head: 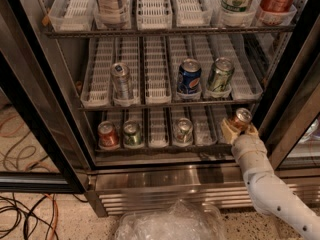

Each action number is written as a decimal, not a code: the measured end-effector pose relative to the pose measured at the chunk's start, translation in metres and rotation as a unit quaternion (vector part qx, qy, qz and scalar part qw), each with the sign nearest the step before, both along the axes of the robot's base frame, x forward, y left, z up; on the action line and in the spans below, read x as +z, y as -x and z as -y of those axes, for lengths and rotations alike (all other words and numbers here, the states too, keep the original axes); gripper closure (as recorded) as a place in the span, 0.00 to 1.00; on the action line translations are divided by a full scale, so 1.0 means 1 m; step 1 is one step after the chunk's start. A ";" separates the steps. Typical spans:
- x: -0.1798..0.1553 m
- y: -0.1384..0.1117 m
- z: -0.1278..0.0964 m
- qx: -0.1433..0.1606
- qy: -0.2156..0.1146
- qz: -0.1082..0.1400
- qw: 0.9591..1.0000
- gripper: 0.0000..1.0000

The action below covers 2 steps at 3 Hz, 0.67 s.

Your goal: Pick orange can from bottom shelf of fridge

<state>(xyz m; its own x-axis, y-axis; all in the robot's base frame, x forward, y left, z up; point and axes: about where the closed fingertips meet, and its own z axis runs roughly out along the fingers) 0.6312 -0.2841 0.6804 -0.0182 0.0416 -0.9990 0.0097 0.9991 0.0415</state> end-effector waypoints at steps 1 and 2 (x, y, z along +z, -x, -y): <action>0.022 0.021 0.002 0.045 -0.010 -0.014 0.999 1.00; 0.026 0.034 0.013 0.082 -0.008 -0.058 0.995 1.00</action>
Offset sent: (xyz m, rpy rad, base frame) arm -0.0919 0.0381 -0.0180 0.0146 0.4103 0.5780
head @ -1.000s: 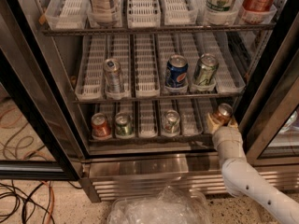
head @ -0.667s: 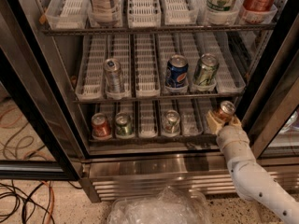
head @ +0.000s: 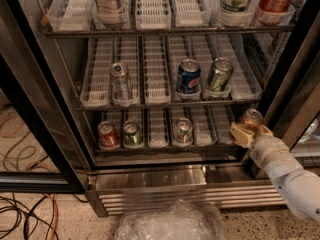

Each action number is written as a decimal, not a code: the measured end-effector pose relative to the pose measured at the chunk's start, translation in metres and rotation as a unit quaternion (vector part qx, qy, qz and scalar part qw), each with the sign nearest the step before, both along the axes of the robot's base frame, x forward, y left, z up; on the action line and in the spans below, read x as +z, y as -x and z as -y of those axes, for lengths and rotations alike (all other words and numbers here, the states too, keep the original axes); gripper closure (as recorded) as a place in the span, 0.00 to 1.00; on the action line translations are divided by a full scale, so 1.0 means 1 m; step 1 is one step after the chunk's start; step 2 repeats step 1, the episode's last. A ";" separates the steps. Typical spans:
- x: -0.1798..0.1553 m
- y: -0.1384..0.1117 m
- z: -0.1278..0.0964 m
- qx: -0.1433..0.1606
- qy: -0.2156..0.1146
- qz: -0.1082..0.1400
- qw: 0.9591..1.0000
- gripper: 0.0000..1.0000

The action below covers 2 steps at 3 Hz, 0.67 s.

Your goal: Pick orange can from bottom shelf of fridge

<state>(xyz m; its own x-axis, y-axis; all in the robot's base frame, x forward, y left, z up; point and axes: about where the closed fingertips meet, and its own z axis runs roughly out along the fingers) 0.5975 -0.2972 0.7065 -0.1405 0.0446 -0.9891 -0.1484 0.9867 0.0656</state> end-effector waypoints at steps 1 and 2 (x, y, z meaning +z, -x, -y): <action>-0.007 0.016 0.015 0.031 -0.020 -0.039 0.999 1.00; -0.007 0.016 0.015 0.031 -0.020 -0.039 0.999 1.00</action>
Offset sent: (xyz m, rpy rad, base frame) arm 0.0000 0.0000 0.0000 0.0000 0.0000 0.0000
